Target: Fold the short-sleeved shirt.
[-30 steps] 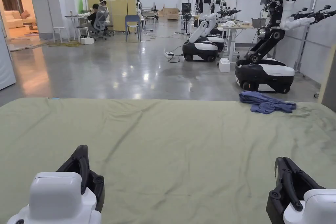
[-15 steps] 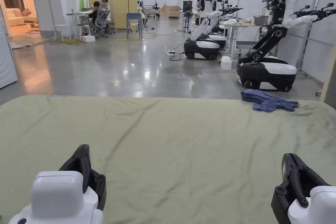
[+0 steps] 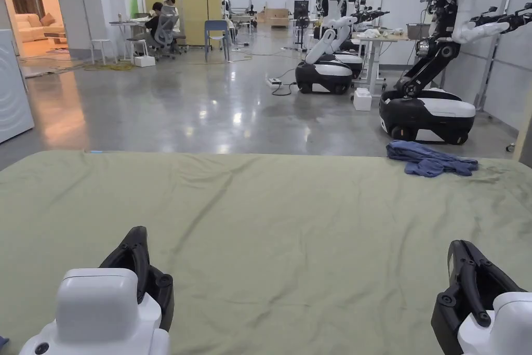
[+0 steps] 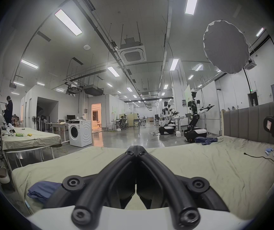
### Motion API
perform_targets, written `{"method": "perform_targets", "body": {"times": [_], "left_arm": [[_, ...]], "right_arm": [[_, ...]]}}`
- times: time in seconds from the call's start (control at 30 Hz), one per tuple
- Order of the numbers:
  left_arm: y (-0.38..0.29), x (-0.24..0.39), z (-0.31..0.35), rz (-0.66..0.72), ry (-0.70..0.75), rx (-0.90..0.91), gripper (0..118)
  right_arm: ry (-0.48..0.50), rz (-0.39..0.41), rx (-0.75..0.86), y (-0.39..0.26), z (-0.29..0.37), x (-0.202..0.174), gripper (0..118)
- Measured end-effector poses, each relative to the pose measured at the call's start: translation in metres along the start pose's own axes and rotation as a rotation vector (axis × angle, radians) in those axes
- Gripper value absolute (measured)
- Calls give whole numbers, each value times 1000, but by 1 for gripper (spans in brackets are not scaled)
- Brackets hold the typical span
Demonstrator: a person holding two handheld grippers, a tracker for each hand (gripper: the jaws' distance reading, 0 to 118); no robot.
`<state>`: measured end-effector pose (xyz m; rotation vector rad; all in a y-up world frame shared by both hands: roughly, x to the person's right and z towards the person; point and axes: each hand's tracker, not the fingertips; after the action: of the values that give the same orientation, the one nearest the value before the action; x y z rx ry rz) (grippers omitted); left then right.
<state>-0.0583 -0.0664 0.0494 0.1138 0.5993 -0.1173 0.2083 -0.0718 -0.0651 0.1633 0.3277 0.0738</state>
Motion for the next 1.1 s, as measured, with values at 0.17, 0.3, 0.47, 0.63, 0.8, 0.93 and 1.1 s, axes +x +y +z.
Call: {"method": "perform_targets", "body": {"times": [0.17, 0.3, 0.47, 0.63, 0.8, 0.93, 1.1], "left_arm": [[0, 2, 0, 3, -5, -2, 0], [0, 3, 0, 2, -6, 0, 0], [0, 3, 0, 7, -5, 0, 0], [0, 4, 0, 7, -7, -3, 0], [0, 3, 1, 10, -5, 5, 0], [0, 3, 1, 12, -4, 4, 0], [0, 3, 2, 18, -3, 0, 0]], "right_arm": [[1, 0, -1, -1, 0, 0, 5], [5, 1, -4, -1, 0, 0, 5], [10, 0, -3, -1, 0, 0, 5], [12, 3, 0, 1, 1, 0, 5], [12, 5, 2, 1, 1, 0, 5], [14, 2, 3, 2, 1, 0, 5], [16, 1, 3, 2, 1, 0, 5]]}}
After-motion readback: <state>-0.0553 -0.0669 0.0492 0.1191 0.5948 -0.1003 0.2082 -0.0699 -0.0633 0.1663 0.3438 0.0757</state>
